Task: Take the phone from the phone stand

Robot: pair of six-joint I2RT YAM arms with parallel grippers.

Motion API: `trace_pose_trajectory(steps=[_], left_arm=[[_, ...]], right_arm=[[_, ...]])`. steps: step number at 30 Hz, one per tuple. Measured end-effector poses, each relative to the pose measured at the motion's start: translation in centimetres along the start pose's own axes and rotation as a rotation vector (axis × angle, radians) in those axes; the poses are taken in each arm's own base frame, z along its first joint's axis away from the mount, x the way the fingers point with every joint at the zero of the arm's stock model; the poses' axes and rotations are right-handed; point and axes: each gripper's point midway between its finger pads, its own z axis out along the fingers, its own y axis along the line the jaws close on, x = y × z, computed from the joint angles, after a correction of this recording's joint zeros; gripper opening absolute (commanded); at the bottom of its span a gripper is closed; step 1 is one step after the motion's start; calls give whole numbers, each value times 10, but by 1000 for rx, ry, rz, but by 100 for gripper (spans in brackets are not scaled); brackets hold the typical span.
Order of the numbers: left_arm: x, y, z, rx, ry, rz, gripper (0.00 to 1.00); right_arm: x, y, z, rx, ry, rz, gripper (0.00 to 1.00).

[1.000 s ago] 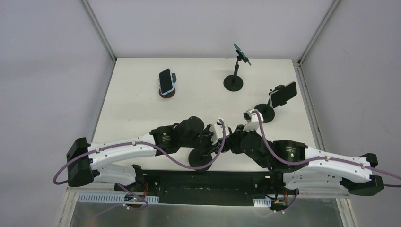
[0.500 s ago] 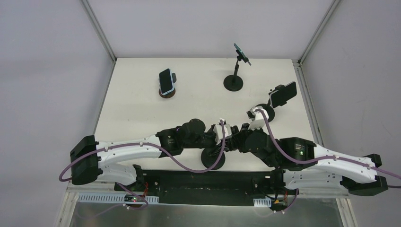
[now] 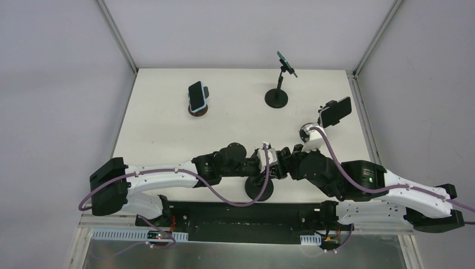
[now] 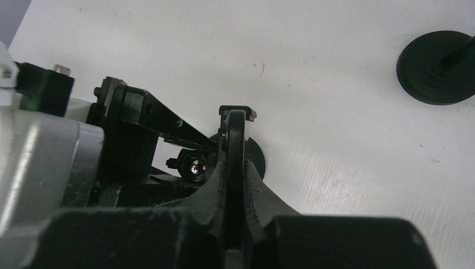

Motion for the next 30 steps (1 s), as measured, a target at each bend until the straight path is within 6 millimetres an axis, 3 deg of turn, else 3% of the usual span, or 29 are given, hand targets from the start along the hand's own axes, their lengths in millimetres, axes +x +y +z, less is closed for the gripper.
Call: trace_pose_trajectory(steps=[5, 8, 11, 13, 18, 25, 30], left_arm=[[9, 0, 0, -2, 22, -3, 0], [11, 0, -1, -2, 26, -3, 0], [13, 3, -4, -16, 39, -7, 0], [15, 10, -9, -40, 52, -13, 0], [18, 14, -13, -52, 67, -17, 0], [19, 14, -15, -51, 75, -18, 0], [20, 13, -15, -50, 82, -18, 0]], right_arm=[[-2, 0, -1, -3, -1, -2, 2], [-2, 0, -2, -6, -2, 6, 31], [-7, 4, -7, -35, -8, 54, 50], [-17, 4, -16, -65, -34, 115, 58], [-27, -2, -26, -94, -52, 219, 65], [-13, 6, -11, -66, 33, 219, 68], [-10, 17, -7, -76, 77, 188, 64]])
